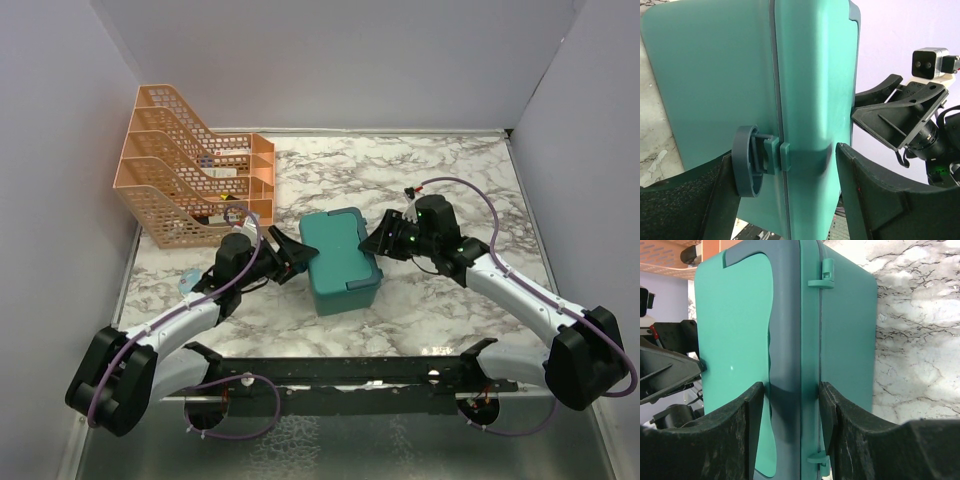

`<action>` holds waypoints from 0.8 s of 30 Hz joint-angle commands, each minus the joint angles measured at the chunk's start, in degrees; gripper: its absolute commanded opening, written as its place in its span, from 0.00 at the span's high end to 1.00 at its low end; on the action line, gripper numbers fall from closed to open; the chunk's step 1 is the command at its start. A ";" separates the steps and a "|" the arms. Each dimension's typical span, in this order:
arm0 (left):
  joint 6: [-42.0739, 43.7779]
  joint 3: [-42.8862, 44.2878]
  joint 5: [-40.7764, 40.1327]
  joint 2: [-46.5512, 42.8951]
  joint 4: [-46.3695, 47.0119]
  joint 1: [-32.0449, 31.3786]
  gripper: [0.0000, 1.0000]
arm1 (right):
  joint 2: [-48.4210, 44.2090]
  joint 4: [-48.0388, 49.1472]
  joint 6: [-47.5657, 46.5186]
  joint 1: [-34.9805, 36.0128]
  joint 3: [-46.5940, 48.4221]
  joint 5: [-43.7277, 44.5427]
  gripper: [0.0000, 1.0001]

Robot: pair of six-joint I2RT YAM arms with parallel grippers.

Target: Organize the medicine kit

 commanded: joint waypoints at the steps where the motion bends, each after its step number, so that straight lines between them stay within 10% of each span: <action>1: -2.21 0.67 3.13 -1.17 5.61 -0.60 0.31 | 1.97 -3.84 -0.48 0.92 -1.09 2.15 0.54; 17: 2.42 -0.24 2.20 -1.55 -1.73 -0.60 0.46 | 2.58 -3.74 -0.40 0.92 -1.32 2.23 0.54; 24: 11.23 4.10 -2.16 -3.12 -16.17 -0.60 0.34 | 3.19 -4.05 -0.67 0.91 -1.29 2.63 0.54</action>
